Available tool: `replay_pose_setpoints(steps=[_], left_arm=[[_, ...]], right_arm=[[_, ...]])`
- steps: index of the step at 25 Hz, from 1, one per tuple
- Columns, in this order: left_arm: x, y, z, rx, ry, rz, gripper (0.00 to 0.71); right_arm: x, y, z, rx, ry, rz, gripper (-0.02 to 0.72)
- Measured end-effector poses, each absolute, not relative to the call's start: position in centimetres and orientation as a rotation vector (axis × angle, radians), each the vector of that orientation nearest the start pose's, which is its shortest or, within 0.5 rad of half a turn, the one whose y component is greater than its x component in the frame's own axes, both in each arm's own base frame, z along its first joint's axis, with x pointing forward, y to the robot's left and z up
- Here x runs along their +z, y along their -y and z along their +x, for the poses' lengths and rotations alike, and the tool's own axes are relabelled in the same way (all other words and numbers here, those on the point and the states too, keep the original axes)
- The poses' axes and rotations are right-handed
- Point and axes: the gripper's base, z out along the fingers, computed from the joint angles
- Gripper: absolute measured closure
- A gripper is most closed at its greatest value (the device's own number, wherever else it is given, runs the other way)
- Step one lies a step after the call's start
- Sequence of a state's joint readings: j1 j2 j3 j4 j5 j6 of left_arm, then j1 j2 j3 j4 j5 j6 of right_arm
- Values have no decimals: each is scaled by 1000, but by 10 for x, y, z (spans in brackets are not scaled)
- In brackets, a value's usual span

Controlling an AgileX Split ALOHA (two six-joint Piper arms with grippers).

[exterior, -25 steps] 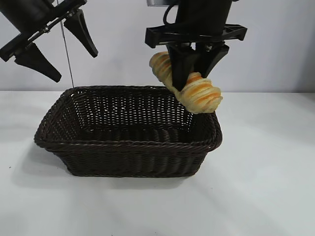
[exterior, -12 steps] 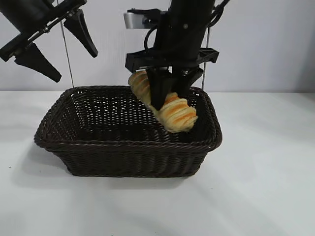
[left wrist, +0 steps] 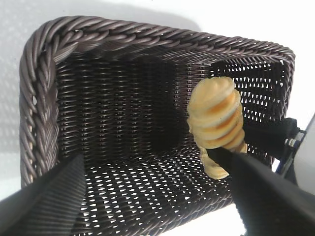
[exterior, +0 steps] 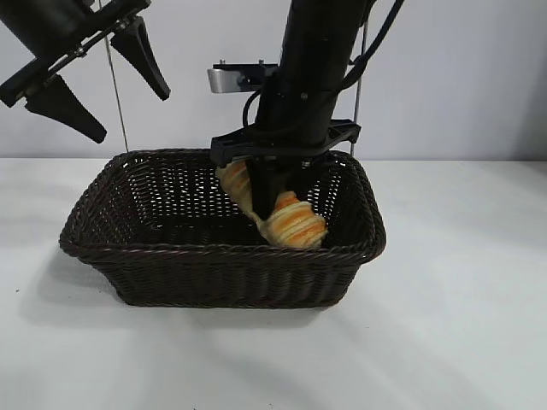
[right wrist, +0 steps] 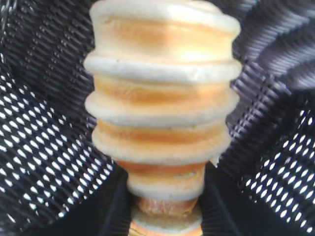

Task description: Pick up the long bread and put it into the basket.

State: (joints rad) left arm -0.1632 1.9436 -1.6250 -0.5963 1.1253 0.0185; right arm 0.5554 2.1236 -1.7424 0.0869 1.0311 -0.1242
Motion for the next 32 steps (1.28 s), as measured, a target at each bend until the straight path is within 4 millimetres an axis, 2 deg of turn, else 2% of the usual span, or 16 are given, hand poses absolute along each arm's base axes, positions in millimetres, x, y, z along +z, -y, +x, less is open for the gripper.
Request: replay_pose_setpoints(steps=[3,8,17,22,26,32], left_arm=[[261,112,397,-848,-2855,-31,124],[261,112,397,-848,-2855,-31,124],[261,112,397,-847,-2854,-24,124],[261,112,397,-847,-2854,-22,124],[261,112,397,-847,-2856,-21,124],[260,111,397,-828,-2861,-11,124]], right_arm=[[204,-242,378,189,-2770,-925,111],[211,-242,376,183,-2803,-942,105],[278,-250,389,230,-2681,-879,104],[289,-251,390,274,-2667,-845,104],[290,-237,398,316,-2685,-783,104],[303,-192,417,402,-2690,-619,104]])
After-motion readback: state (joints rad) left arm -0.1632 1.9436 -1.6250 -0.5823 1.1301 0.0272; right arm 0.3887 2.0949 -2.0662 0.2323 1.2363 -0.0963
